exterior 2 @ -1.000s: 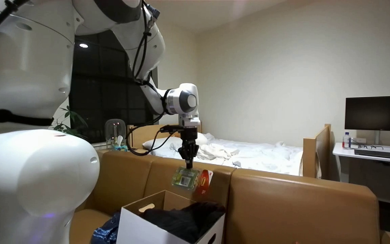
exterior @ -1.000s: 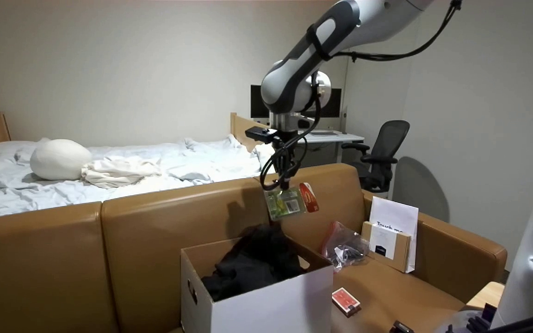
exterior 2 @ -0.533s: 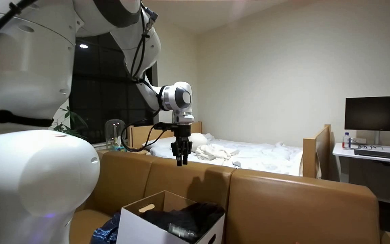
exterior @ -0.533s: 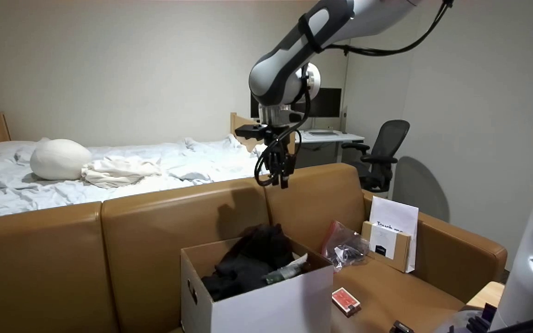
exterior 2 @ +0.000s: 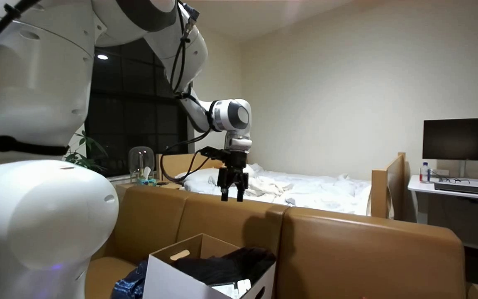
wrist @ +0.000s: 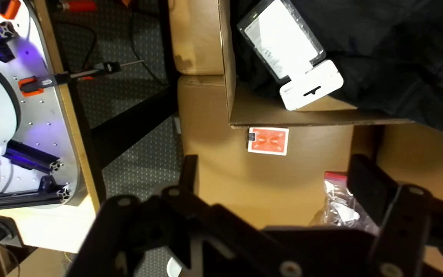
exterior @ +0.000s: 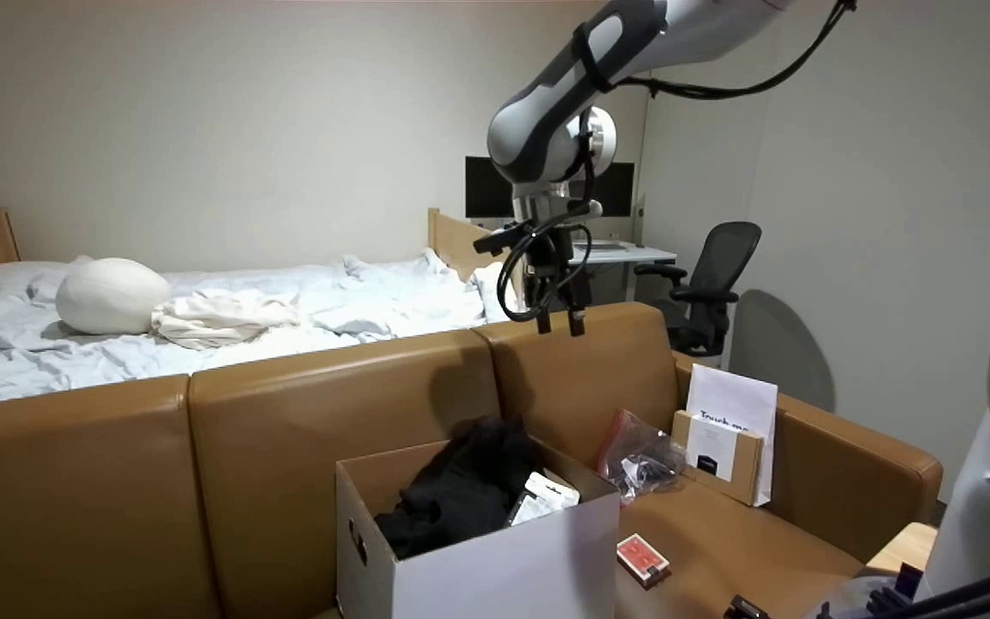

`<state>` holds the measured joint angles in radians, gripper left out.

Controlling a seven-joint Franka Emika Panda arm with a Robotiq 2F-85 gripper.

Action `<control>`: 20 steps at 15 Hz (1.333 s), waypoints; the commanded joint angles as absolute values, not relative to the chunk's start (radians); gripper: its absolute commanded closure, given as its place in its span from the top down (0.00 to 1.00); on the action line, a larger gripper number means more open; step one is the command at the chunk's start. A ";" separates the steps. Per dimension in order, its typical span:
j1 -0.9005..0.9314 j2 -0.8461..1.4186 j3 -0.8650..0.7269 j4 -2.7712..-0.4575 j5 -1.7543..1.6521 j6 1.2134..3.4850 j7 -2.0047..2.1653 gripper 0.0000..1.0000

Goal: Pick up the packet and the card box and put them in the storage box

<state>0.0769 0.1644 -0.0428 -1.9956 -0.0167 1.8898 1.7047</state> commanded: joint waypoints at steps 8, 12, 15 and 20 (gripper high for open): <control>-0.192 0.383 -0.235 -2.057 0.130 2.373 1.619 1.00; -0.295 0.625 -0.170 -1.989 0.316 2.480 1.423 1.00; -0.352 0.824 -0.124 -1.861 0.379 2.415 1.270 1.00; -0.368 1.107 -0.177 -1.549 0.342 2.073 1.293 1.00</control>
